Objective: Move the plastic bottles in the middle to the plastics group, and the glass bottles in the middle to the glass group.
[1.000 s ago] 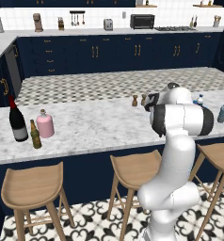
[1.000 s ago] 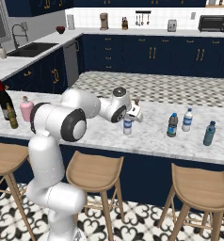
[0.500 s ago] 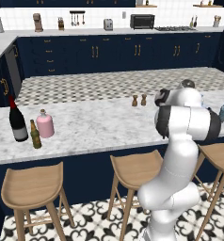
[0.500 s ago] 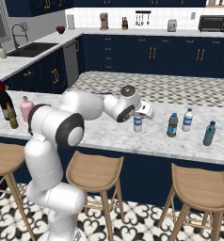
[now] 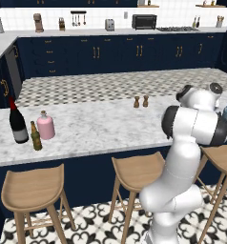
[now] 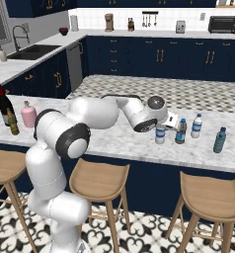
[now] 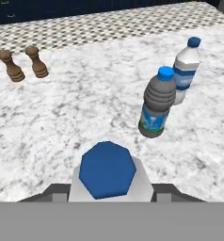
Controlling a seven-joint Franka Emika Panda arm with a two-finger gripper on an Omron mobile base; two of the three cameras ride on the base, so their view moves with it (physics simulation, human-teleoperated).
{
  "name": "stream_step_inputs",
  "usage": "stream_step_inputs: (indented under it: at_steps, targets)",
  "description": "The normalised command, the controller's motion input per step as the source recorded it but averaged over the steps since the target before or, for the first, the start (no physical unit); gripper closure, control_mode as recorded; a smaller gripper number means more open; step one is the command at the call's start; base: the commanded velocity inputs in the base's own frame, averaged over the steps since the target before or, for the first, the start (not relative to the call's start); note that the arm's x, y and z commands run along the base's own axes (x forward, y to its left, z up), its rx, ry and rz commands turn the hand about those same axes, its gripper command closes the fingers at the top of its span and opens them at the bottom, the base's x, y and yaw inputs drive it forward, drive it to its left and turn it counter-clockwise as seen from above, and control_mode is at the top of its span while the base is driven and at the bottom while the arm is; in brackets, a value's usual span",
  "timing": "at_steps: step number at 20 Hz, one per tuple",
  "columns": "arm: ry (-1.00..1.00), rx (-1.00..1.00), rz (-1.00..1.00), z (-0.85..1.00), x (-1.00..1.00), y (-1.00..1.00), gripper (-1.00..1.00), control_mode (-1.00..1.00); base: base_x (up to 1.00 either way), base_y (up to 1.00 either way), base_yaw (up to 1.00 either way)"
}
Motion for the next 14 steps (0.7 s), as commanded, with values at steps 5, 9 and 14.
stream_step_inputs:
  at_steps: [5, 9, 14]
  targets:
    - [0.00, 0.00, 0.07, 0.00, -0.29, -0.73, 1.00, -1.00, 0.00, 0.00, 0.00]
    - [0.00, 0.00, 0.06, 0.00, -0.19, -0.70, 1.00, -1.00, 0.00, 0.00, 0.00]
    - [0.01, 0.00, 0.05, 0.00, 0.00, -0.43, 1.00, -1.00, 0.00, 0.00, 0.00]
